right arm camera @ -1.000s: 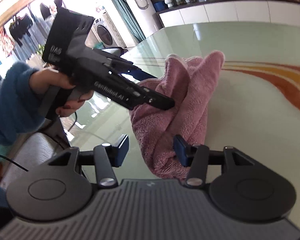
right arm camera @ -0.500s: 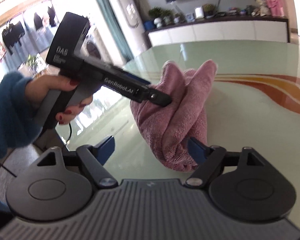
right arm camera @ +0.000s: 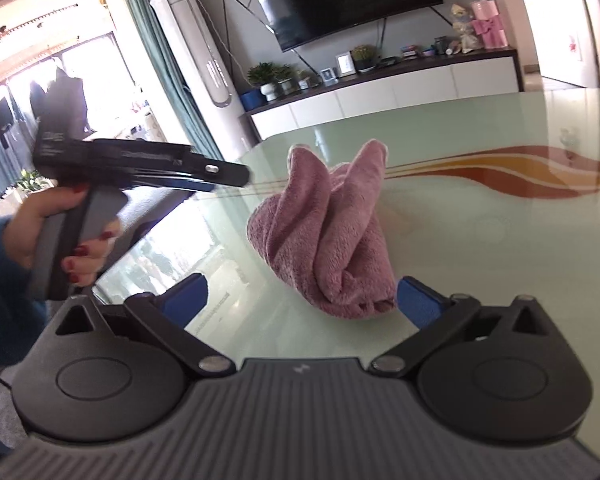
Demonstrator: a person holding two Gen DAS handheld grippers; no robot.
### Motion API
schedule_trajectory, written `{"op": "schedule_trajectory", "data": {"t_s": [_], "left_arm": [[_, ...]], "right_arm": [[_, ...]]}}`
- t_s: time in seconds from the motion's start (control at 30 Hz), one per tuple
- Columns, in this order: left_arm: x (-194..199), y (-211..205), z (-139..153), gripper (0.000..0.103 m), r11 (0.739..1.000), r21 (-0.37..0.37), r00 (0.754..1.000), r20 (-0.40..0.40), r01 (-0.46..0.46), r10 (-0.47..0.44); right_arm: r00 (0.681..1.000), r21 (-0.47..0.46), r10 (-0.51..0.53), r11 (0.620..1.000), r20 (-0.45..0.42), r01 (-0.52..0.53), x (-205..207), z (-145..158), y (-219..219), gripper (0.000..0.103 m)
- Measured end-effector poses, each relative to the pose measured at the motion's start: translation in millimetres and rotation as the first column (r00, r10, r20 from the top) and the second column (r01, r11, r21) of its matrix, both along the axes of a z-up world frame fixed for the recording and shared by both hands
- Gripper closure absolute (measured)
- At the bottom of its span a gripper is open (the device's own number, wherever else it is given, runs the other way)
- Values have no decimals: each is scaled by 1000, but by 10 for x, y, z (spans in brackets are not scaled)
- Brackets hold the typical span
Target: Fold towel
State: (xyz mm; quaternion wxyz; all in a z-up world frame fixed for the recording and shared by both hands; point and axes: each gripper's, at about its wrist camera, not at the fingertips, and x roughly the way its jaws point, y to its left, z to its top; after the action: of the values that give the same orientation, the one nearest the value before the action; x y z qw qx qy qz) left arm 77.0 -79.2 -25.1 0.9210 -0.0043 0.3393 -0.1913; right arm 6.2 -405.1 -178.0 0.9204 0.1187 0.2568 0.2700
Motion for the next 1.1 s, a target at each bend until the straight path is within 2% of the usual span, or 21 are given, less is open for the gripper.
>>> {"op": "schedule_trajectory", "data": {"t_s": [0.17, 0.3, 0.47, 0.9, 1.1], "left_arm": [[-494, 12, -113, 12, 998, 2, 998, 20, -65, 65], [-837, -18, -243, 10, 997, -6, 996, 32, -82, 82], [-1160, -75, -371, 7, 996, -12, 994, 60, -90, 90], [-1373, -17, -485, 1, 989, -14, 985, 89, -144, 145], [-1376, -34, -488, 1, 985, 28, 981, 91, -172, 169]], "right_arm": [[999, -32, -34, 999, 2, 34, -147, -29, 52, 0], [998, -38, -60, 998, 2, 60, -243, -58, 65, 0], [995, -90, -92, 992, 28, 94, -365, -79, 127, 0], [979, -102, -181, 977, 90, 189, -484, -35, 272, 0], [977, -122, -184, 973, 105, 196, -483, -36, 338, 0]]}}
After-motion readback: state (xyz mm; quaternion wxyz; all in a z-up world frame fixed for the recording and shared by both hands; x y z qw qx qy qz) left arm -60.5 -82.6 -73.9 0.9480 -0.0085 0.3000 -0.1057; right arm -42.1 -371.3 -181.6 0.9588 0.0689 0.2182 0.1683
